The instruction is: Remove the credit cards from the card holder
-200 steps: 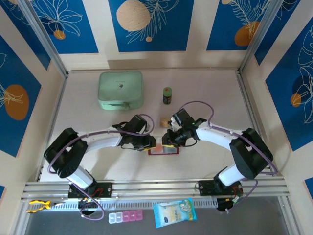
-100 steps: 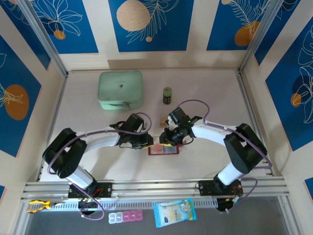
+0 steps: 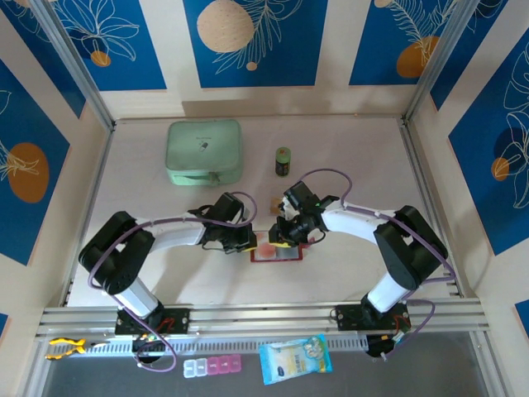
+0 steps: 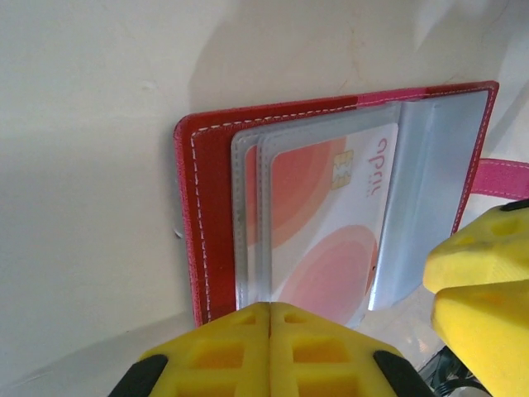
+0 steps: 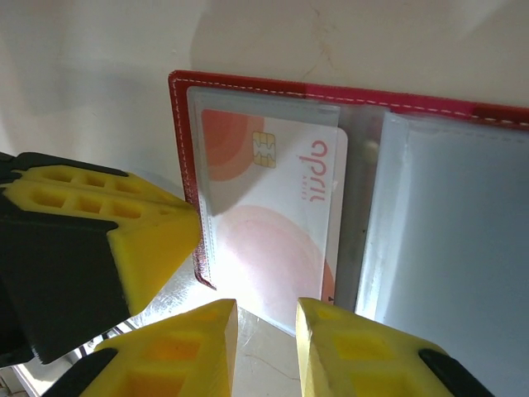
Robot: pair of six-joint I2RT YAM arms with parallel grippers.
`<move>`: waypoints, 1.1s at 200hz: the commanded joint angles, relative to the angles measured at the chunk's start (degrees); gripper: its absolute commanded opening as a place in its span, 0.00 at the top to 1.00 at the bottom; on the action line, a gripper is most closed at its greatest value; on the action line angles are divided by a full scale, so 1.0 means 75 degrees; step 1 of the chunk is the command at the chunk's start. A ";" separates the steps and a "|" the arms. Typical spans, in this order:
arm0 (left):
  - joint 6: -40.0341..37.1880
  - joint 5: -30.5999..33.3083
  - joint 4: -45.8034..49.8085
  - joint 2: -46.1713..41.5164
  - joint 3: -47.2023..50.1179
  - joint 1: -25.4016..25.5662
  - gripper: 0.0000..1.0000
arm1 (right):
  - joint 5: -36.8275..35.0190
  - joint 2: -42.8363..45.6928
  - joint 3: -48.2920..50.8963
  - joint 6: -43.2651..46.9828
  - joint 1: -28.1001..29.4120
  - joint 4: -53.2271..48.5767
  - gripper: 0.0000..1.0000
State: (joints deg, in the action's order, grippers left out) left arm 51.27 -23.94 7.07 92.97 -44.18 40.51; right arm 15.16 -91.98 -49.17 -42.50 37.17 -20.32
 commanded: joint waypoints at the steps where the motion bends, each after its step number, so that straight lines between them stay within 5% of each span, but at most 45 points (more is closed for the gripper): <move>1: -0.0261 0.0055 0.0292 0.0070 -0.0081 -0.0093 0.94 | -0.0017 -0.0110 -0.0145 -0.0040 0.0044 0.0002 0.74; 220: -0.0402 0.0087 0.0521 0.0131 -0.0018 -0.0167 0.95 | -0.0067 -0.0781 -0.0452 0.0216 -0.0104 0.0073 0.75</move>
State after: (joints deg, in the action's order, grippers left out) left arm 49.36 -23.73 9.10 93.23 -44.18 40.12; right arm 14.94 -97.17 -50.87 -42.02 36.62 -18.90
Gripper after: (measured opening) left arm 0.055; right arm 0.235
